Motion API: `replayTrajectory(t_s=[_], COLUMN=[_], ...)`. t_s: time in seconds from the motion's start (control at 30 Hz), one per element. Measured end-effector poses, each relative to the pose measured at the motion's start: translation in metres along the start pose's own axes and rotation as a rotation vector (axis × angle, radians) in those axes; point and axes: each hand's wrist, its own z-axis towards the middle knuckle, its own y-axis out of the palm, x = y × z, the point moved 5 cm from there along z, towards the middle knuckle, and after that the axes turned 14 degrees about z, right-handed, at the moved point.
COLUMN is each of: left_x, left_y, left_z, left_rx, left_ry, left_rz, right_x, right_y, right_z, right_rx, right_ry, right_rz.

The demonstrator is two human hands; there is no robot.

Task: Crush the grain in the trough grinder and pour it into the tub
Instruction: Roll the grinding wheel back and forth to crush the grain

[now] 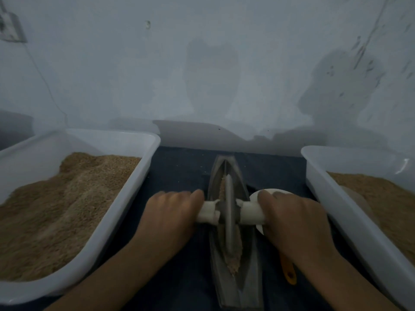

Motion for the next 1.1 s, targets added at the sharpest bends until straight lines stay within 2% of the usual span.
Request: replayTrajectory(t_s=[0.07,0.13,0.23,0.33,0.43,0.53,0.7,0.8,0.93,1.1], left_x=[0.001,0.002,-0.003,-0.016,-0.021,-0.015,0.008,0.011,0.005,-0.014], left_y=[-0.002,0.002,0.019,0.04,0.05,0.038,-0.006,-0.016,0.004,0.038], left_z=[-0.007,0.002,0.031,0.064,0.077,0.058,0.004,-0.009,0.02,0.075], left_rx=[0.02,-0.029,-0.059,-0.133,-0.183,-0.118,0.065,0.101,-0.043,-0.158], left_ry=[0.033,0.034,-0.038,-0.165,-0.216,-0.216,-0.007,0.041,0.018,-0.173], left_rz=[0.001,0.058,0.187,0.154,0.068,0.073,0.109,0.127,0.137,0.189], right_x=[-0.003,0.002,0.014,0.032,0.038,0.027,0.004,0.003,0.011,0.035], right_y=[-0.003,0.002,0.019,0.036,0.039,0.032,0.008,0.001,0.012,0.036], right_z=[-0.009,-0.003,0.028,0.065,0.085,0.073,0.001,-0.022,0.0,0.07], right_rx=[-0.025,-0.053,-0.094,-0.177,-0.243,-0.194,-0.026,0.007,-0.023,-0.175], right_ry=[-0.012,0.014,0.079,0.124,0.121,0.133,0.106,0.081,0.102,0.166], right_rz=[0.0,-0.005,-0.086,-0.106,-0.105,-0.092,0.01,0.032,-0.052,-0.066])
